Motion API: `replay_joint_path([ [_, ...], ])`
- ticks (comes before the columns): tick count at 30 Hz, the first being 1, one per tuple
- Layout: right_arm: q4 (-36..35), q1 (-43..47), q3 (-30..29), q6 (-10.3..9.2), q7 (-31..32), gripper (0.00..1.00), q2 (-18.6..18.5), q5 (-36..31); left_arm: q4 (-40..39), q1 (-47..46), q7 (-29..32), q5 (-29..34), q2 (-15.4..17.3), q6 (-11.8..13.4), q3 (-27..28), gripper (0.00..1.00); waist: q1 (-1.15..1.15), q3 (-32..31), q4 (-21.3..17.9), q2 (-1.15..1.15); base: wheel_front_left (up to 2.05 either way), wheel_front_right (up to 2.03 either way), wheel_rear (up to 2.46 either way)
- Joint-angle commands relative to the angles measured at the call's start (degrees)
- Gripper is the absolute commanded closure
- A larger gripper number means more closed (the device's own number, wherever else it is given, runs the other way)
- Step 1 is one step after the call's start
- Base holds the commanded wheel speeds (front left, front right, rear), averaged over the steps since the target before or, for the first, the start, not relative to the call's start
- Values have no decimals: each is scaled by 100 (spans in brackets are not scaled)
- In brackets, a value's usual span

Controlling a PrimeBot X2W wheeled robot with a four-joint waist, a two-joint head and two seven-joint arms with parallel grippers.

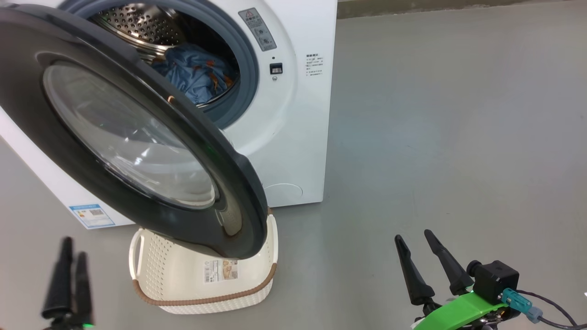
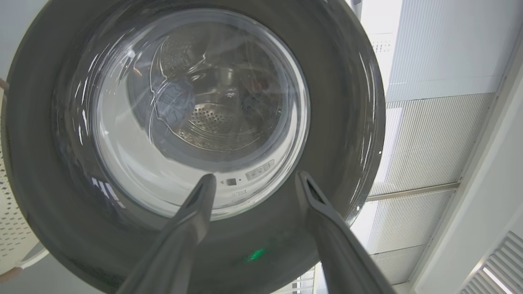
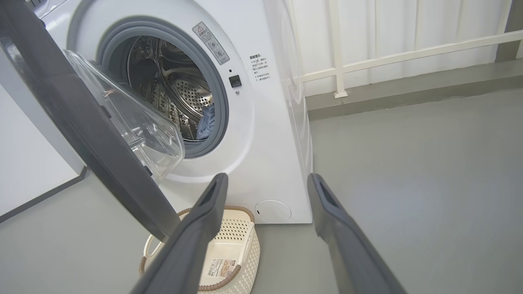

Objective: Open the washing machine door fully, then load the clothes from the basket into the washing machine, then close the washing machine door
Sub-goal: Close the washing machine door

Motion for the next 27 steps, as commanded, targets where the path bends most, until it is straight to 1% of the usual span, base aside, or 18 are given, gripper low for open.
replay_joint_path([
  [1,-173,-26,138,9,-69,0,19,55,-235,-232,-110,152,90,-61,228,0,0,4,-1,0,0,0,0],
  [3,-208,-30,124,9,-69,0,19,24,-391,-252,-418,725,158,-61,220,0,0,13,-4,0,0,0,0],
  [7,-254,-27,83,9,-69,0,19,-12,-504,-228,-1125,1604,384,-61,-111,0,0,19,-17,0,0,0,0],
  [11,-273,-14,57,9,-69,0,19,-45,-358,-163,-1913,2583,876,-61,-592,0,0,12,-30,0,0,0,0],
  [12,-278,-9,54,9,-69,0,19,-48,-298,-163,-2019,2834,971,-61,-677,0,0,9,-33,0,0,0,0],
  [14,-296,2,45,9,-69,0,19,-56,-200,-189,-2122,3398,1053,-61,-627,0,0,5,-35,0,0,0,0],
  [15,-314,8,34,9,-69,0,19,-66,-244,-241,-2131,3812,1022,-61,-447,0,0,8,-32,0,0,0,0],
  [17,-342,21,24,9,-69,0,19,-85,-361,-278,-2136,4552,753,-61,-15,0,0,4,-32,0,0,0,0],
  [20,-367,36,18,9,-69,0,19,-106,-405,-193,-2137,5714,530,-61,260,0,0,-4,-34,0,0,0,0],
  [23,-373,41,21,9,-69,0,19,-126,-346,-109,-2138,6745,398,-61,406,0,0,-17,-35,0,0,0,0],
  [27,-373,43,46,9,-69,0,19,-134,-205,35,-2139,7786,284,-61,381,0,0,-32,-45,0,0,0,0],
])
